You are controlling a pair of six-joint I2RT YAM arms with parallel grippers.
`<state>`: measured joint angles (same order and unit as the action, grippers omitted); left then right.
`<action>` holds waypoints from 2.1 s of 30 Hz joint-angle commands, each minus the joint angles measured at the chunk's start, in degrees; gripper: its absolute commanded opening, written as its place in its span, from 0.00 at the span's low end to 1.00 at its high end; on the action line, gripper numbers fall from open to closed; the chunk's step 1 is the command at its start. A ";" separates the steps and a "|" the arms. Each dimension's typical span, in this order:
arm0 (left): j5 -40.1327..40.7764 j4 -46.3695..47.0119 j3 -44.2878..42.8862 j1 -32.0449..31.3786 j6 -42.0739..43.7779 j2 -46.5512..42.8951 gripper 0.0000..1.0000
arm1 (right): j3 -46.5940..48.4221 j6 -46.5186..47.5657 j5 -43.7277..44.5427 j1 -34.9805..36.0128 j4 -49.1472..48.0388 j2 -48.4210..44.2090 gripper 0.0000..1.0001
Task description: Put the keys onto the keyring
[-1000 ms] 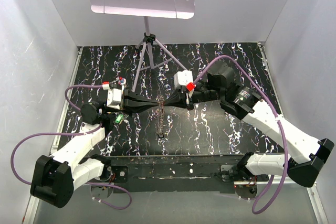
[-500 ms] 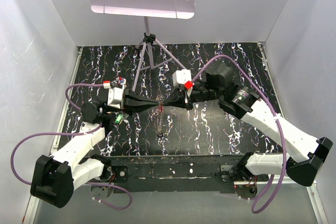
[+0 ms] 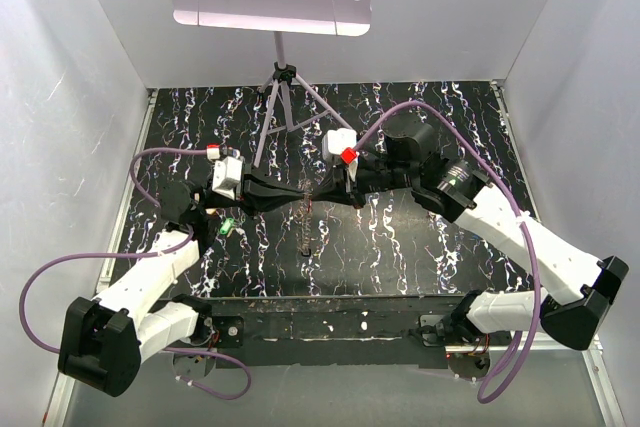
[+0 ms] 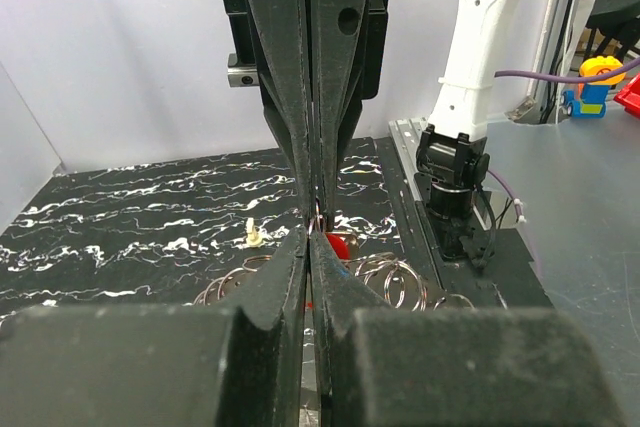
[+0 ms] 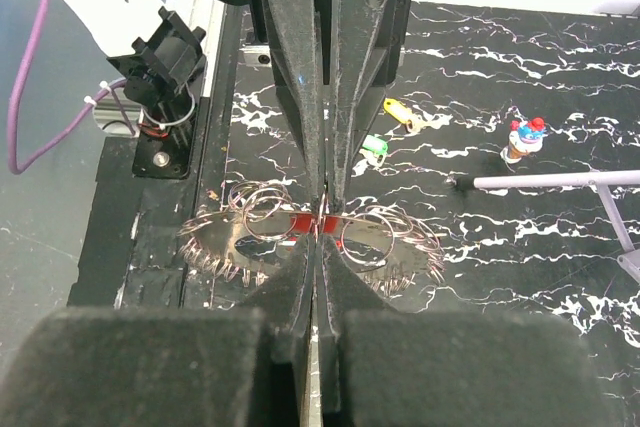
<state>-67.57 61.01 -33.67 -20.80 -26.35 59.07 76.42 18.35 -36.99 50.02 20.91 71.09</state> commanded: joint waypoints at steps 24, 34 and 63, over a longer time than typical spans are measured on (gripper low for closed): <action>-2.83 -15.75 -6.23 -1.09 6.75 -1.50 0.00 | 7.07 0.55 -0.18 1.05 4.67 2.91 0.01; -3.44 -20.23 -7.37 -1.35 9.03 -1.50 0.00 | 8.57 0.11 -0.80 0.87 6.69 3.79 0.01; -3.80 -25.50 -8.60 -2.14 11.58 -1.32 0.00 | 9.62 -2.44 -1.33 -0.45 8.10 4.67 0.01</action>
<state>-72.01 36.14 -39.90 -22.15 -15.59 59.02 82.89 16.84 -36.82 49.50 33.06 75.53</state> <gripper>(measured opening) 0.016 0.023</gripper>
